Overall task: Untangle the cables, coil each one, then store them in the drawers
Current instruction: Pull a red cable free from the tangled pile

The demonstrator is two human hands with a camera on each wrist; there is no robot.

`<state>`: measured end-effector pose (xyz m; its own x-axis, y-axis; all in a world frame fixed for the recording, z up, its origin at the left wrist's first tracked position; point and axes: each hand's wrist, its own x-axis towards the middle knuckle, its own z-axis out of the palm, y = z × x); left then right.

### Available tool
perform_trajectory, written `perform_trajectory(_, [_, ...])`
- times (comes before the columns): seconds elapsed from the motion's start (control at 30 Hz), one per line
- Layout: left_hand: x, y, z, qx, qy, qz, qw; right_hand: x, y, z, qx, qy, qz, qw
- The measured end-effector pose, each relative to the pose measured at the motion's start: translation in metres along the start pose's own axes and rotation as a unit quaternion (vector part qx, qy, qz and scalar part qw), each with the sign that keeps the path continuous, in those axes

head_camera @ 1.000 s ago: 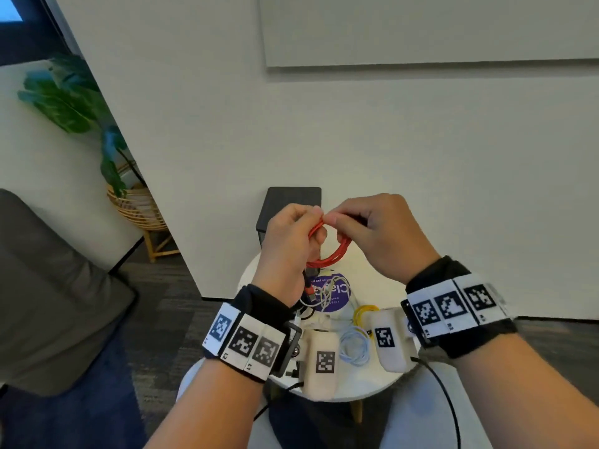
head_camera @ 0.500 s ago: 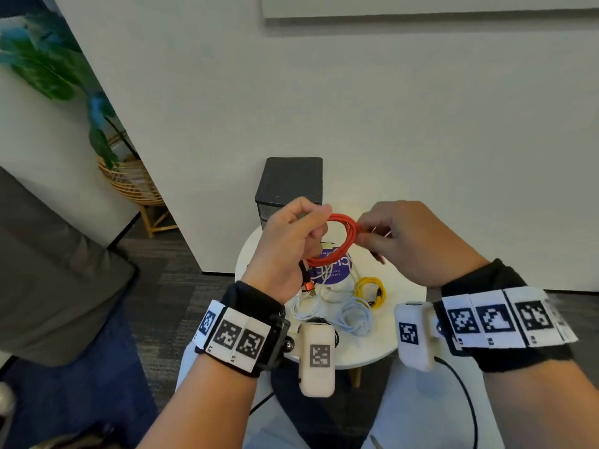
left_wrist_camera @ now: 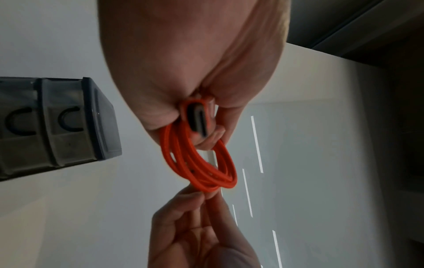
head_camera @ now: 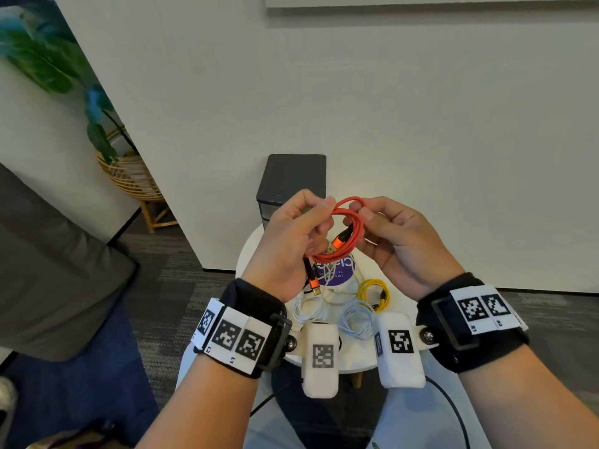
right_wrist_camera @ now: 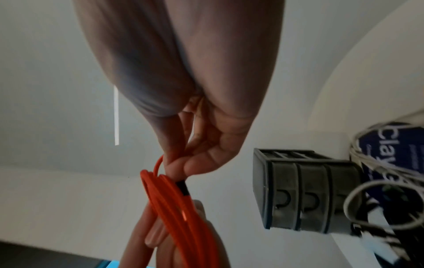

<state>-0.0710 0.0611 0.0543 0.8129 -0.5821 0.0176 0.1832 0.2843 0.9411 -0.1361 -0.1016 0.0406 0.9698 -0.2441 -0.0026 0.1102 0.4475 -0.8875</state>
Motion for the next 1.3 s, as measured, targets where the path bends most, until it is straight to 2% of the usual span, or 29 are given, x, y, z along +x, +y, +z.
perform_trajectory(0.17, [0.008,-0.008,0.008,0.035,-0.021,0.002,0.999,0.002,0.005,0.005,0.029,0.065,-0.080,0.994])
perform_trajectory(0.27, [0.015,-0.006,0.009,0.047,-0.014,0.008,0.999,0.006,0.007,0.002,0.036,0.064,-0.055,0.996])
perform_trajectory(0.37, [0.020,-0.006,0.004,0.051,0.014,0.014,0.999,0.007,0.005,0.000,-0.015,0.042,-0.010,0.999])
perform_trajectory(0.47, [0.022,-0.010,0.003,0.042,0.040,0.020,0.998,0.007,0.006,0.006,-0.085,0.038,-0.018,0.996])
perform_trajectory(0.6, [0.026,-0.010,0.001,0.020,0.051,0.027,0.998,0.006,0.009,0.009,-0.236,0.041,-0.101,0.966])
perform_trajectory(0.7, [0.027,-0.008,-0.002,-0.015,0.027,0.022,0.999,0.005,0.010,0.007,-0.323,0.024,-0.163,0.932])
perform_trajectory(0.77, [0.026,-0.008,-0.003,-0.035,0.004,0.018,0.999,0.005,0.010,0.005,-0.346,0.024,-0.177,0.921])
perform_trajectory(0.87, [0.026,-0.009,-0.003,-0.041,-0.013,0.015,0.999,0.005,0.008,0.002,-0.352,0.022,-0.164,0.921])
perform_trajectory(1.0, [0.028,-0.010,0.000,-0.028,0.010,0.031,0.999,0.010,0.003,0.000,-0.379,0.010,-0.127,0.917])
perform_trajectory(1.13, [0.033,-0.009,0.002,-0.033,0.052,0.050,0.997,0.007,0.005,0.003,-0.352,-0.065,0.029,0.933])
perform_trajectory(1.17, [0.034,-0.009,0.002,-0.033,0.060,0.056,0.996,0.005,0.007,0.005,-0.343,-0.086,0.050,0.934])
perform_trajectory(1.3, [0.036,-0.010,0.002,-0.052,0.079,0.078,0.992,0.005,0.013,0.008,-0.306,-0.095,0.050,0.946])
